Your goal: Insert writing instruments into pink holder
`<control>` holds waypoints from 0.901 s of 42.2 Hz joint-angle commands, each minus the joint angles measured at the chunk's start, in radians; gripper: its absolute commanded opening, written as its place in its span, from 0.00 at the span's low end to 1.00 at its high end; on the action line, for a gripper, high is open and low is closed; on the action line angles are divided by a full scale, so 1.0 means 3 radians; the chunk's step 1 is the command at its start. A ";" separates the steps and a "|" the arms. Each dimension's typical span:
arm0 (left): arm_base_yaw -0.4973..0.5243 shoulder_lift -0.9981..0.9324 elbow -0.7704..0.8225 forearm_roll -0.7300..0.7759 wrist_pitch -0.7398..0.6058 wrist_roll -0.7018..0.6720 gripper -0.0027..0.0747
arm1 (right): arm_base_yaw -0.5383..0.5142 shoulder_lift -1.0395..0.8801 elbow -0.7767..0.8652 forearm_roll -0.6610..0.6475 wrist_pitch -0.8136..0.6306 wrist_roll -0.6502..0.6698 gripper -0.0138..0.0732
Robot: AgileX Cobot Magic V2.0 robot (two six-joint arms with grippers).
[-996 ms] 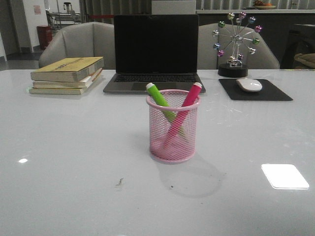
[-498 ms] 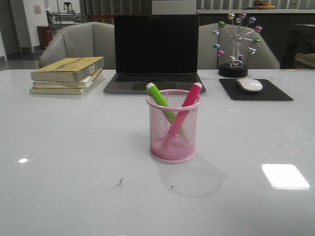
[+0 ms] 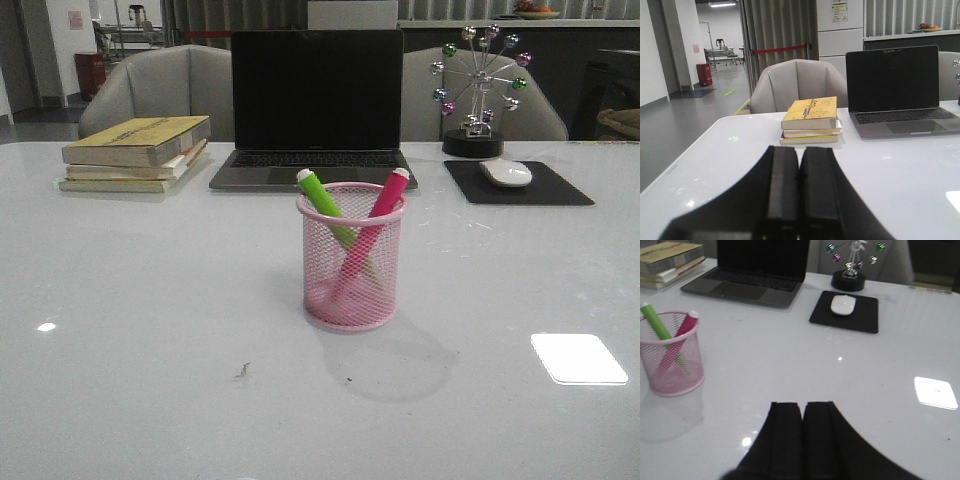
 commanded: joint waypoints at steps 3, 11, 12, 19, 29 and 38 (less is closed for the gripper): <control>0.0004 -0.0065 0.0010 -0.0032 -0.0306 -0.0022 0.15 | -0.0180 -0.0325 0.0254 0.0093 -0.0621 -0.0036 0.23; 0.0004 -0.0065 0.0010 -0.0032 -0.0306 -0.0022 0.15 | -0.0185 -0.0438 0.0525 0.0162 -0.0955 -0.0036 0.23; 0.0004 -0.0065 0.0010 -0.0032 -0.0306 -0.0022 0.15 | -0.0185 -0.0438 0.0528 0.0162 -0.0978 -0.0036 0.23; 0.0004 -0.0065 0.0010 -0.0032 -0.0306 -0.0022 0.15 | -0.0185 -0.0438 0.0528 0.0146 -0.0978 -0.0036 0.23; 0.0004 -0.0065 0.0010 -0.0032 -0.0306 -0.0022 0.15 | -0.0185 -0.0438 0.0528 -0.0245 -0.1200 0.0392 0.23; 0.0004 -0.0065 0.0010 -0.0032 -0.0306 -0.0022 0.15 | -0.0185 -0.0438 0.0528 -0.0377 -0.1201 0.0632 0.23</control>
